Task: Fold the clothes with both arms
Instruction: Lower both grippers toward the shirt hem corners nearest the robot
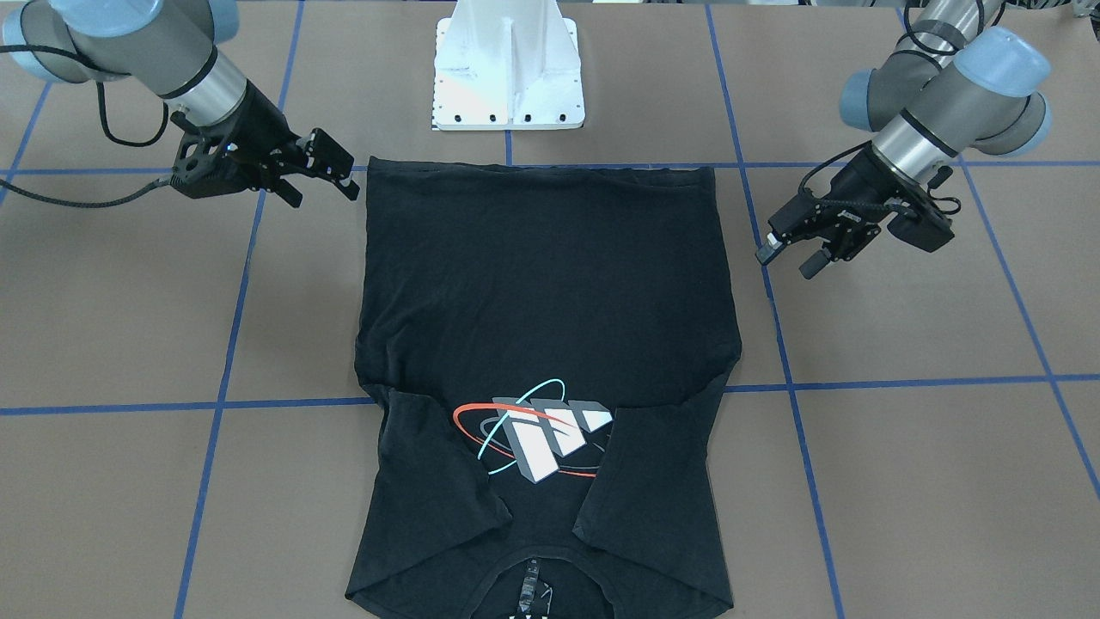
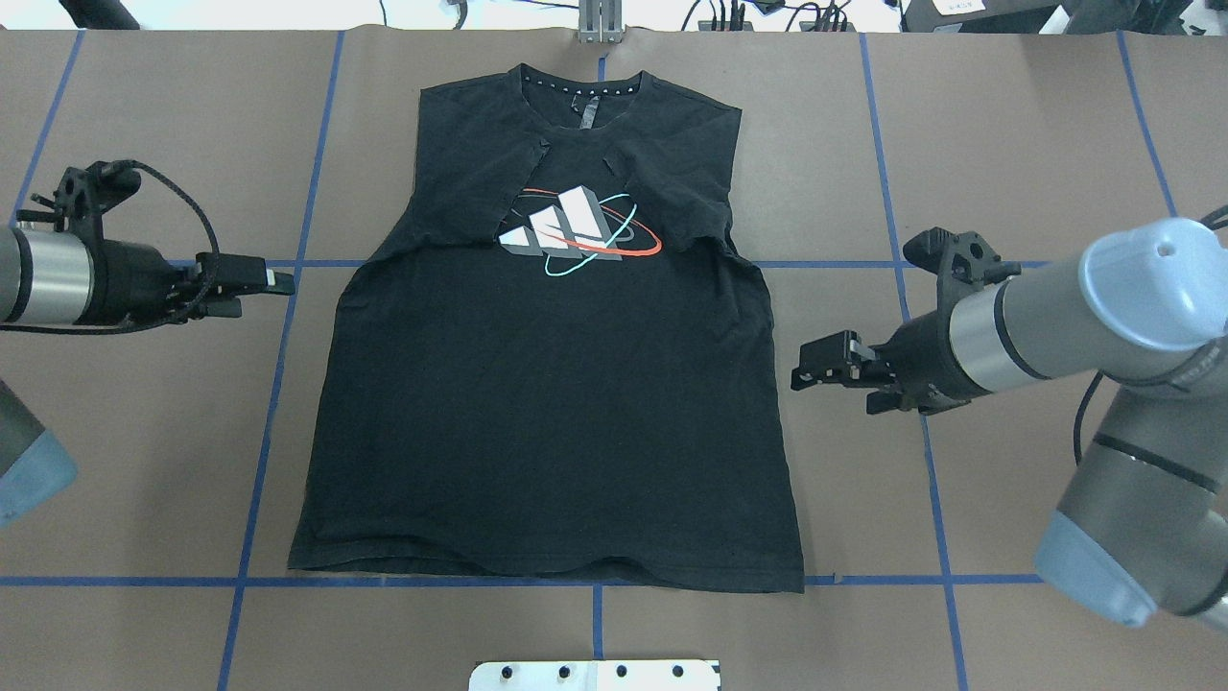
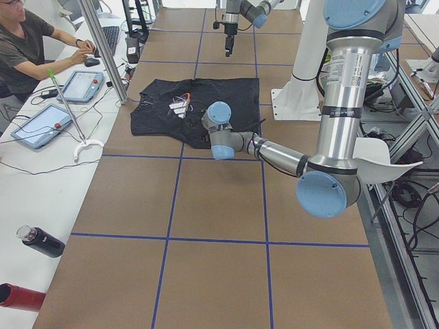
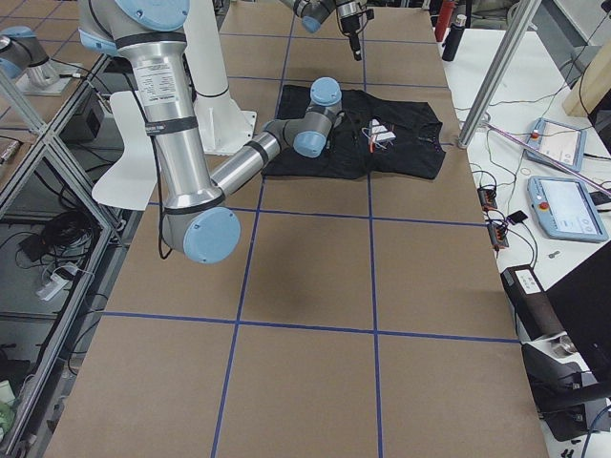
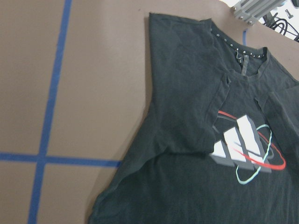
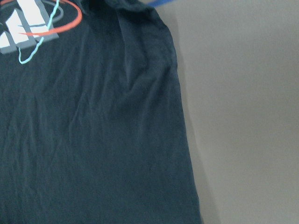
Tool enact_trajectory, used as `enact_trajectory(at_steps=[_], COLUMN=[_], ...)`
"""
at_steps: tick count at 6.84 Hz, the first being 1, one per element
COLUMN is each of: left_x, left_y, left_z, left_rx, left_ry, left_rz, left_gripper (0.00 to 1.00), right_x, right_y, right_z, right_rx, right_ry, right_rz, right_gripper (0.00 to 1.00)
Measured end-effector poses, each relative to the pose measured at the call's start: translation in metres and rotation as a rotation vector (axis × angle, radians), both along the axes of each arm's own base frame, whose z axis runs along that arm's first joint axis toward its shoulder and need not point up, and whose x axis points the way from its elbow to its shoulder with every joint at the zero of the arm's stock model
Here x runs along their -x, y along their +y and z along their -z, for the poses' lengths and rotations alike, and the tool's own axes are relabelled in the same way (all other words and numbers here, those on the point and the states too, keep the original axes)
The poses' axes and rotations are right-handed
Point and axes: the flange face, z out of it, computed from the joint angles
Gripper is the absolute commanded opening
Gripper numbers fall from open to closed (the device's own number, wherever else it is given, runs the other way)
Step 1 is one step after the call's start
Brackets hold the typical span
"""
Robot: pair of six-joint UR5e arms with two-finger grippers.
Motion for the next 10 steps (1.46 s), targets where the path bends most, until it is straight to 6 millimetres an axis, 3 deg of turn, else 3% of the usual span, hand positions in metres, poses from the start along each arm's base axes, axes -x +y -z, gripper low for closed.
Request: enact_trajectory(at_steps=[2, 4, 5, 8, 10], left_x=[-0.027, -0.039, -0.04, -0.038, -0.037], left_y=[0.048, 0.065, 0.067, 0.07, 0.071], left_z=[-0.004, 0.0, 0.002, 0.004, 0.004], left_rx=[0.033, 0.04, 0.039, 0.039, 0.038], left_ry=[0.045, 0.059, 0.063, 0.065, 0.066], left_rz=[-0.037, -0.06, -0.062, -0.064, -0.065], left_gripper=[1.0, 1.0, 1.0, 1.0, 1.0], right_x=[0.024, 0.062, 0.077, 0.106, 0.112], right_y=[0.053, 0.096, 0.109, 0.119, 0.117], right_z=[-0.014, -0.022, -0.029, -0.036, -0.04], right_rx=[0.038, 0.035, 0.032, 0.03, 0.034], right_ry=[0.029, 0.065, 0.084, 0.101, 0.111], right_rz=[0.06, 0.072, 0.084, 0.111, 0.111], right_gripper=[1.0, 1.0, 0.99, 0.95, 0.95])
